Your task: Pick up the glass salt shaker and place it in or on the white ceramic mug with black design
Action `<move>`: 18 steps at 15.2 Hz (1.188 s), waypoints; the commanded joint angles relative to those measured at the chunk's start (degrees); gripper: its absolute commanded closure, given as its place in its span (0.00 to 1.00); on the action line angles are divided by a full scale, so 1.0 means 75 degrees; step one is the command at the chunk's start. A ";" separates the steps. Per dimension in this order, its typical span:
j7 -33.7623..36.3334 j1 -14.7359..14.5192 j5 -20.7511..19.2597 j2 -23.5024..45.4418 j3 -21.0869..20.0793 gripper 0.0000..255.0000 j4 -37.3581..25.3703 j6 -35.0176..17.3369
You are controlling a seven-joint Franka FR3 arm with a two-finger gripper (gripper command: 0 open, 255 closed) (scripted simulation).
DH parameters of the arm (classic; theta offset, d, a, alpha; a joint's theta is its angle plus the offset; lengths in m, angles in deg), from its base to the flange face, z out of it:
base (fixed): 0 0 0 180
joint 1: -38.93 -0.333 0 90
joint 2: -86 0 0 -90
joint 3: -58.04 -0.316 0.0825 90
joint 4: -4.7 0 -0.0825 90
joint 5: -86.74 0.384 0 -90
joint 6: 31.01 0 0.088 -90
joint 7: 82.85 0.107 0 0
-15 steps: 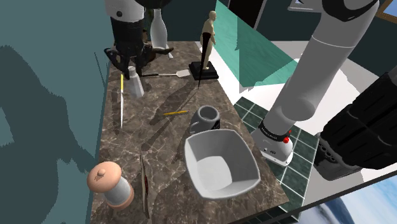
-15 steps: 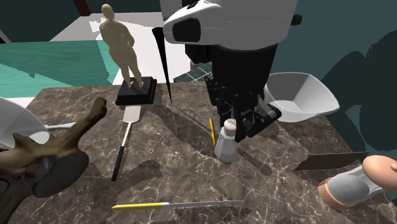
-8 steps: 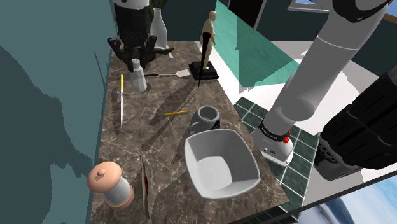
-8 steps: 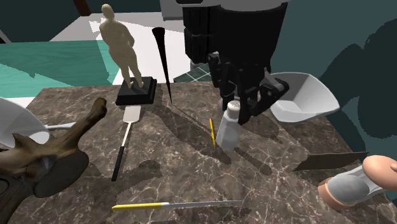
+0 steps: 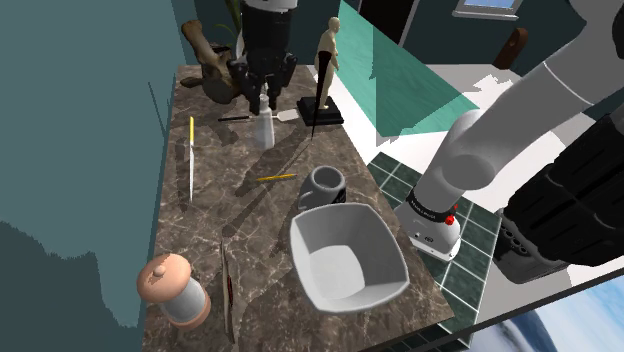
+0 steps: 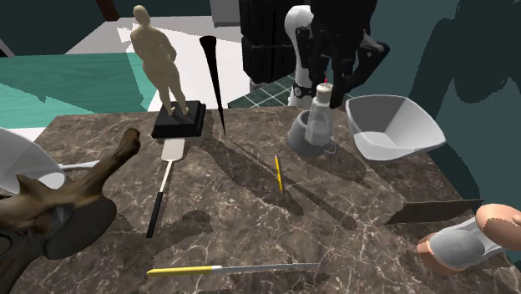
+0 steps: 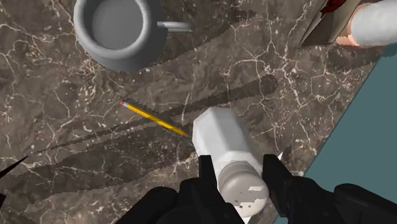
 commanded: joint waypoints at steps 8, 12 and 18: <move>-0.0466 -0.0529 0.0683 -0.2891 0.0709 1.00 0.1947 0.0972; -0.0509 -0.0718 0.0764 -0.3719 0.0897 1.00 0.2467 0.1306; -0.0587 -0.0774 0.0894 -0.3813 0.0770 1.00 0.3124 0.0746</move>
